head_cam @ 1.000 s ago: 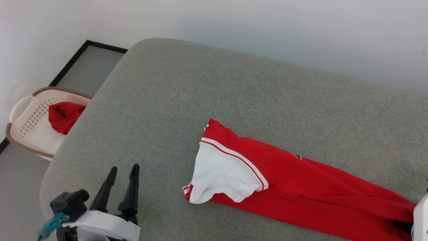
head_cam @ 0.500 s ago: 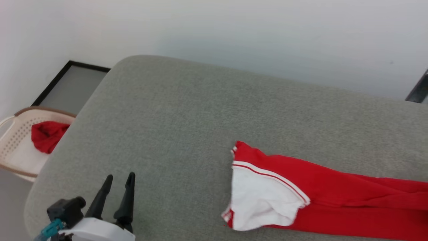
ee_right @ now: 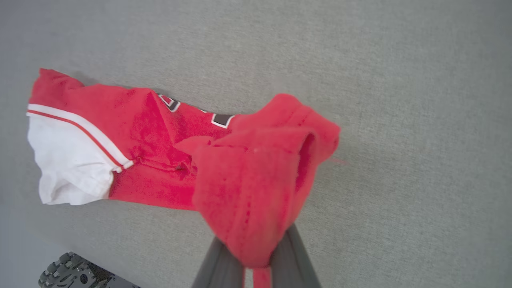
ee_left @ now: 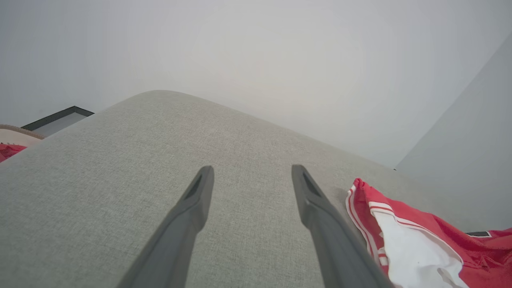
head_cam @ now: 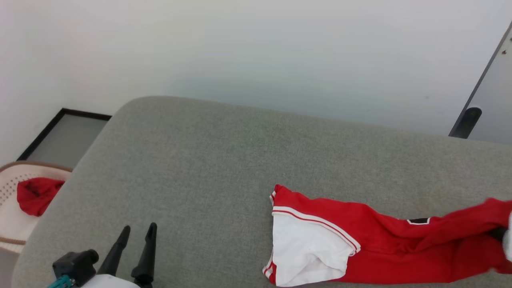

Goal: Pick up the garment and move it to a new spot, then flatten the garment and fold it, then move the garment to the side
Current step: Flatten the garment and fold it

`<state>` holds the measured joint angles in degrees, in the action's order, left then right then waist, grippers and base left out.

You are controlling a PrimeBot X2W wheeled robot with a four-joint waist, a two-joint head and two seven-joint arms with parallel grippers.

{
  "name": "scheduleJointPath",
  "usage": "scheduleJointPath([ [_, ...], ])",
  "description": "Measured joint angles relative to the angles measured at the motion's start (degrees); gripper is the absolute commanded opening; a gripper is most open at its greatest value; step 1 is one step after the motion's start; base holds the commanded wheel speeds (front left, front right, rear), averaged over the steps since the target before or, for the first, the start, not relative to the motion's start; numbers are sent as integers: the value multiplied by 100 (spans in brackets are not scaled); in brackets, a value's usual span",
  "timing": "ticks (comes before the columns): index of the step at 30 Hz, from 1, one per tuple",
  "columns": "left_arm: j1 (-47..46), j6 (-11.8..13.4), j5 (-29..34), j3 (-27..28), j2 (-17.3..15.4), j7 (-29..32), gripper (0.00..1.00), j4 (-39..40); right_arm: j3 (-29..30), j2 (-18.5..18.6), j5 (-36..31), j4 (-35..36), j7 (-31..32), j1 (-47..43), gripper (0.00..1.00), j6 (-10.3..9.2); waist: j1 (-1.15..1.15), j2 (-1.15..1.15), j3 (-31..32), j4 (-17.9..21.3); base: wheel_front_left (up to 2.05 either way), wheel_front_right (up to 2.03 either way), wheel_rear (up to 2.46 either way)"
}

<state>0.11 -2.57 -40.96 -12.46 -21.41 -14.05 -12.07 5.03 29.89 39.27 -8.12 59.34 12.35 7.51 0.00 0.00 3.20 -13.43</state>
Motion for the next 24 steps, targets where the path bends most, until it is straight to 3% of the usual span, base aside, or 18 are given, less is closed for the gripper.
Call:
scheduleJointPath([
  [9, -15, -4, -18, -102, -26, 138, 100, 71, -516, -849, 102, 579, 55, 154, 0, 0, 0, 0, 171, -138, 0, 0, 0],
  [16, -168, -47, -12, -271, 15, 244, 100, 60, -1018, -1447, -114, 231, -291, 549, 0, 0, 0, 0, 197, -474, 0, 0, 0],
  [24, -397, -103, 11, -472, 159, 300, 100, -99, -1525, -1815, -434, -424, -698, 847, 0, 0, 0, 0, 182, -948, 0, 0, 0],
])
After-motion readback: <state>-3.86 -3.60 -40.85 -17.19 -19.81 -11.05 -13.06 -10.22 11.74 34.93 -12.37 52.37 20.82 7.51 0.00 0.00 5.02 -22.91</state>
